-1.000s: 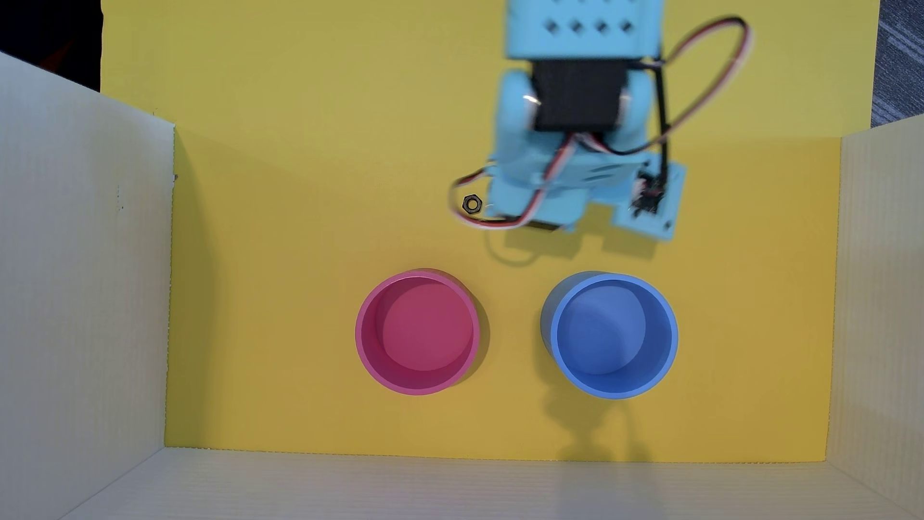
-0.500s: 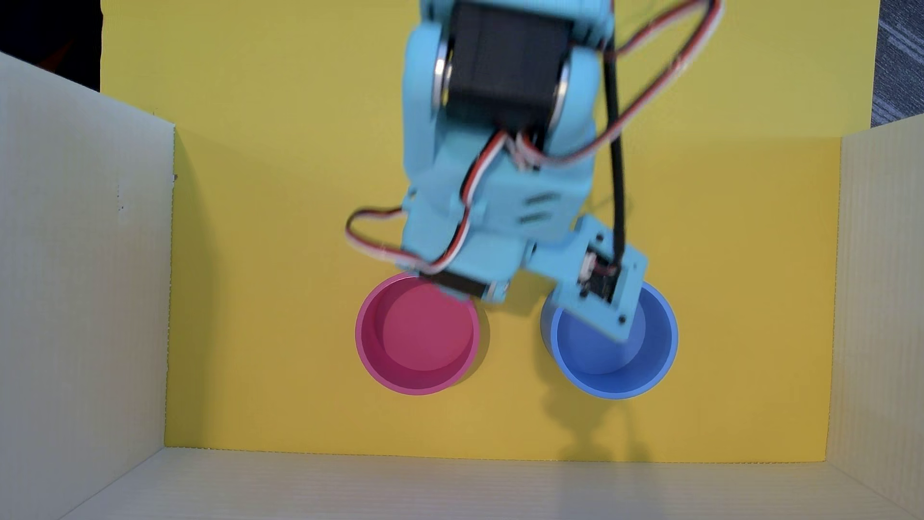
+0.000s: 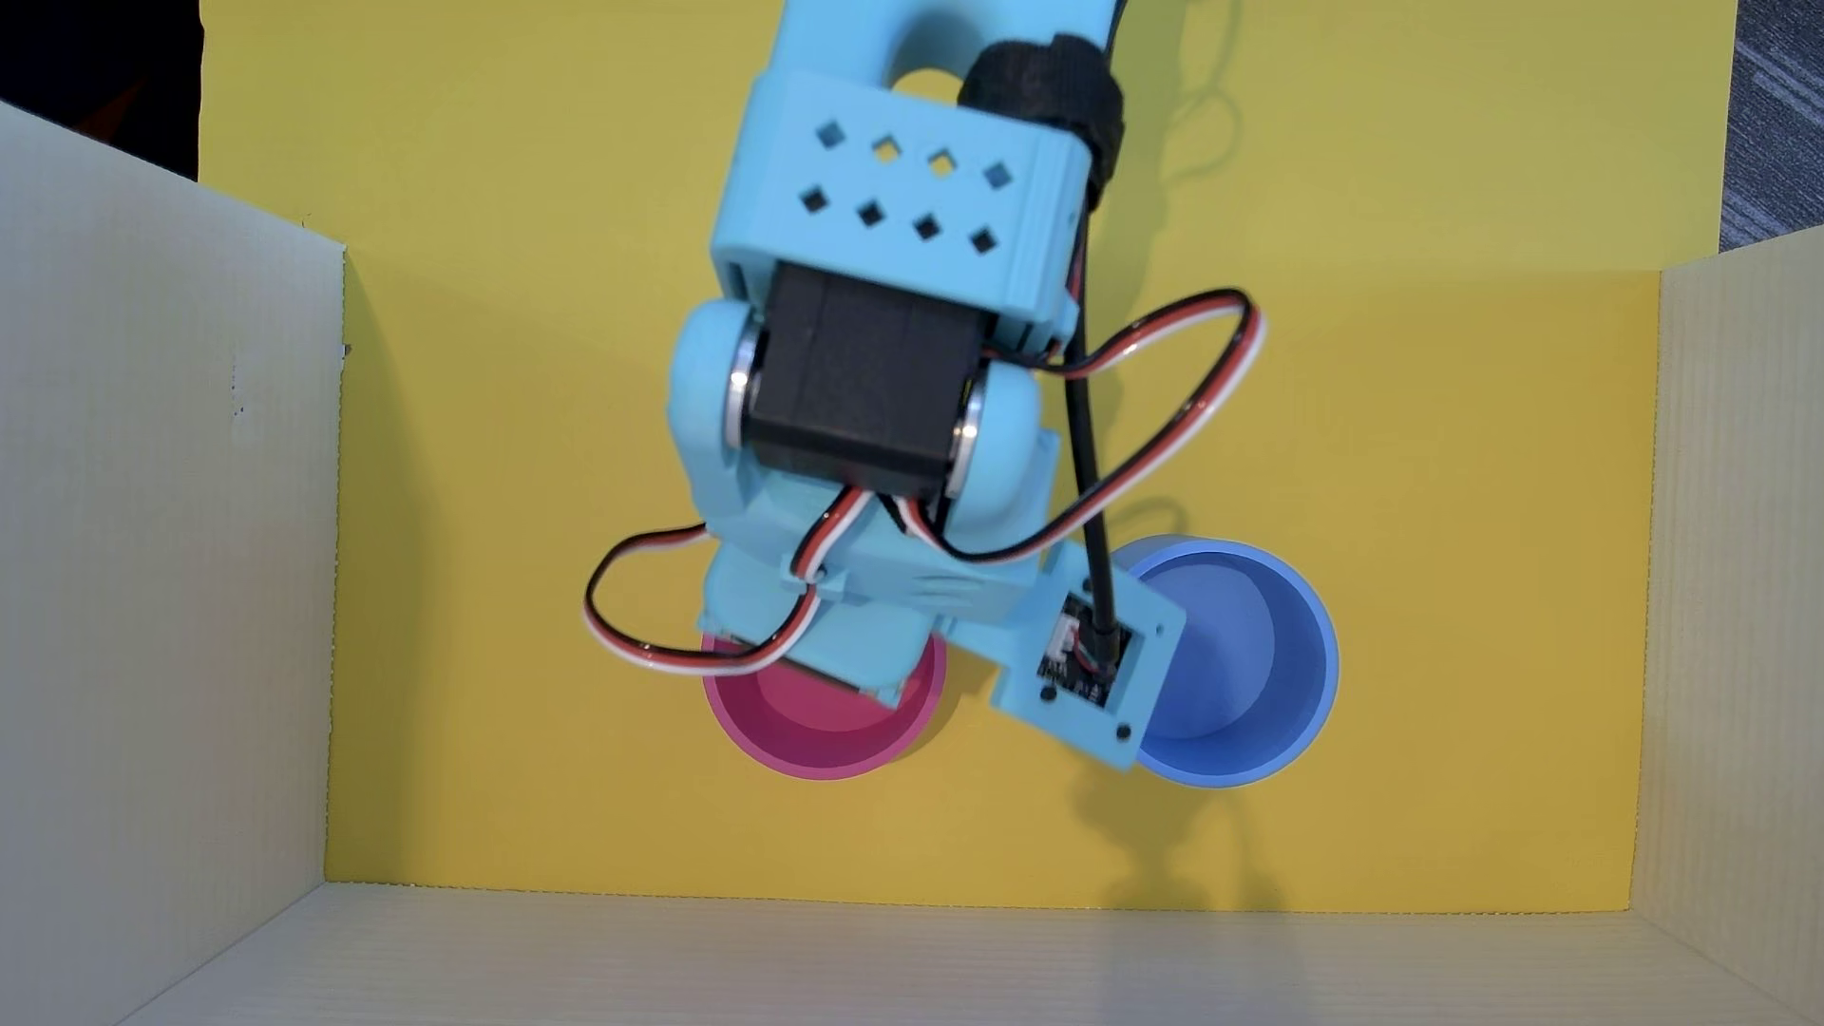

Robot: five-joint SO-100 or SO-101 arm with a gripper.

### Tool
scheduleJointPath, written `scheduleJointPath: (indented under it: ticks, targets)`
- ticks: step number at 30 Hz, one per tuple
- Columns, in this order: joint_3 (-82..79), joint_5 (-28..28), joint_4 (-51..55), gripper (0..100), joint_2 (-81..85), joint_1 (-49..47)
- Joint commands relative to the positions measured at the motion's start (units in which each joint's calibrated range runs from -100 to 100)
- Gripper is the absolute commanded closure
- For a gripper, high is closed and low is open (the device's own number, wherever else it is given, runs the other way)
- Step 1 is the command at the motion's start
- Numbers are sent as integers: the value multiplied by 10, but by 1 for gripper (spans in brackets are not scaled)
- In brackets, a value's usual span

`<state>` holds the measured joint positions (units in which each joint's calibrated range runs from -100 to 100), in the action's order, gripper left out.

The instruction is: Pick up the bolt and place it in the pink box

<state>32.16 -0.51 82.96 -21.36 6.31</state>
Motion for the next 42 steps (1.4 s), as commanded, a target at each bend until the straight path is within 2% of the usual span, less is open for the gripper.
scheduleJointPath:
  ticks: [1,3,8,12,22,29,35,42]
  targets:
    - [22,6,17,79,7,-2]
    - [33,10,38,99,10,-3]
    - [5,10,96,98,97,-3]
    - [-127,13,100,98,241,-3]
    - [-660,13,-140,99,729,-22]
    - [-986,13,-235,99,1006,-22]
    - [-1131,13,-186,99,1193,-22]
    - [-1200,7,-120,99,1193,-59]
